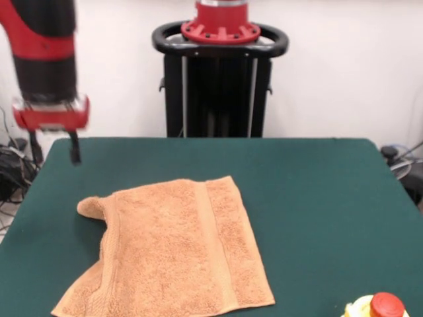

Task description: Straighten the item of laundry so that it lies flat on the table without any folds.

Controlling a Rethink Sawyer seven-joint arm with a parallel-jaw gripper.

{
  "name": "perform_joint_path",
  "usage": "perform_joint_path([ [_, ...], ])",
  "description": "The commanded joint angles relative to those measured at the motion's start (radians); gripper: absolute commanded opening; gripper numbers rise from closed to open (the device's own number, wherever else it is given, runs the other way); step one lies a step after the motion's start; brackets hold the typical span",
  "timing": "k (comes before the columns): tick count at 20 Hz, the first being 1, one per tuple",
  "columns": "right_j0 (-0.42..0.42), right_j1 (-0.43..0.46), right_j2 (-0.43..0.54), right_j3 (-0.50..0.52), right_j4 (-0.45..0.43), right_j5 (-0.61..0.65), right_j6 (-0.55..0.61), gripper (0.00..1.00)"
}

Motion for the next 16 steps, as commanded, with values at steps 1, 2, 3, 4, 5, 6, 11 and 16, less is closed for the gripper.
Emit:
perform_joint_path([
  [1, 0.034, -0.283, 0.129, -0.033, 0.096, 0.411, -0.282, 1.00],
  [2, 0.042, -0.306, 0.128, -0.053, 0.106, 0.467, -0.285, 1.00],
  [3, 0.046, -0.325, 0.131, -0.074, 0.118, 0.523, -0.287, 1.00],
  [4, 0.057, -0.340, 0.128, -0.098, 0.115, 0.578, -0.296, 1.00],
  [5, 0.064, -0.353, 0.127, -0.117, 0.115, 0.619, -0.296, 1.00],
  [6, 0.075, -0.365, 0.124, -0.136, 0.105, 0.657, -0.304, 1.00],
  [11, 0.130, -0.412, 0.106, -0.172, 0.047, 0.729, -0.297, 1.00],
  [16, 0.178, -0.440, 0.077, -0.064, -0.030, 0.575, -0.278, 1.00],
])
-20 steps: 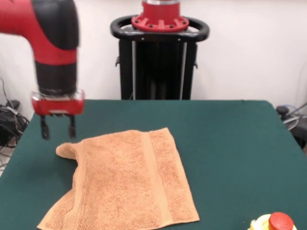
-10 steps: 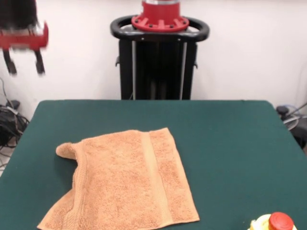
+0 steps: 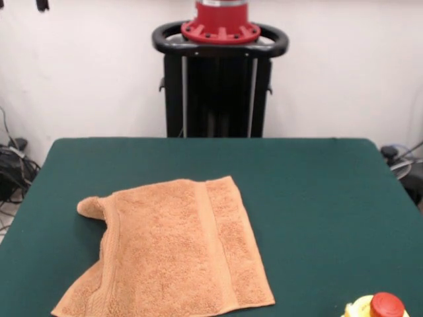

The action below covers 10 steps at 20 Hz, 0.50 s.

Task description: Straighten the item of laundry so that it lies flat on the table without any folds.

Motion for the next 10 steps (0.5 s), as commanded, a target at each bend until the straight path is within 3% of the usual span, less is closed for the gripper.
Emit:
perform_joint_path([
  [1, 0.093, -0.079, 0.064, 0.114, -0.080, -0.112, -0.147, 1.00],
  [5, 0.149, -0.040, 0.035, 0.178, -0.064, -0.206, 0.004, 1.00],
  [10, 0.212, 0.087, -0.009, 0.229, -0.062, -0.411, 0.181, 1.00],
])
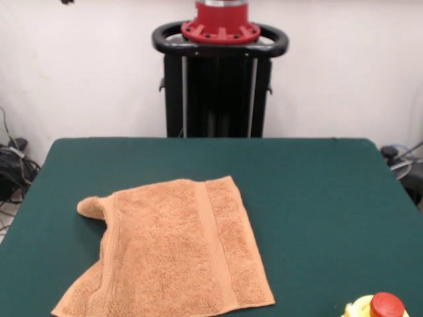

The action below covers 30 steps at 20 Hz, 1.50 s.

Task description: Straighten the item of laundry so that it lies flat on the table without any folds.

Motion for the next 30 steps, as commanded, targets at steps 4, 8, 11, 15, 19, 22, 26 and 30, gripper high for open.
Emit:
perform_joint_path([
  [4, 0.113, 0.198, -0.044, 0.227, -0.030, -0.344, 0.247, 1.00],
  [8, 0.132, 0.229, -0.066, 0.233, 0.005, -0.384, 0.255, 1.00],
  [11, 0.158, 0.266, -0.084, 0.223, 0.021, -0.418, 0.282, 1.00],
  [15, 0.187, 0.307, -0.098, 0.214, 0.052, -0.447, 0.296, 1.00],
  [19, 0.200, 0.364, -0.112, 0.194, 0.042, -0.490, 0.293, 1.00],
  [22, 0.186, 0.397, -0.114, 0.183, 0.037, -0.523, 0.270, 1.00],
  [26, 0.182, 0.441, -0.127, 0.148, 0.024, -0.542, 0.257, 1.00],
  [30, 0.199, 0.483, -0.151, 0.106, 0.017, -0.548, 0.260, 1.00],
])
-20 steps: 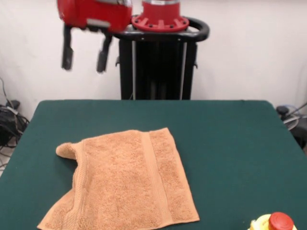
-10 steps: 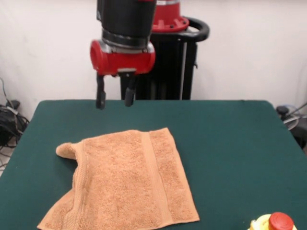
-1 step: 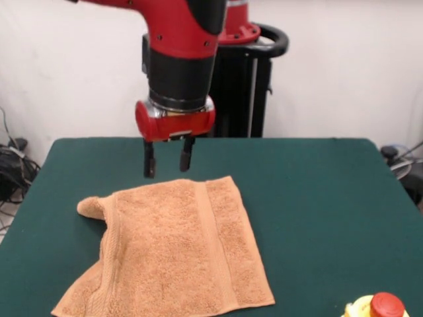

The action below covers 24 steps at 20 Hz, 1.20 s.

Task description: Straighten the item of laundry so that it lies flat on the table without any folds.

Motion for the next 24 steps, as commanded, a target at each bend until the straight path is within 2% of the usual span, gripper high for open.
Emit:
perform_joint_path([
  [1, 0.030, 0.093, -0.049, -0.007, 0.001, -0.082, 0.237, 1.00],
  [5, 0.056, 0.115, -0.076, -0.027, -0.004, -0.067, 0.238, 1.00],
  [10, 0.189, 0.184, -0.216, -0.130, -0.104, -0.020, 0.288, 1.00],
  [12, 0.220, 0.207, -0.245, -0.146, -0.104, -0.029, 0.302, 1.00],
  [18, 0.287, 0.261, -0.299, -0.178, -0.061, -0.052, 0.337, 1.00],
  [24, 0.328, 0.302, -0.307, -0.195, 0.013, -0.078, 0.377, 1.00],
])
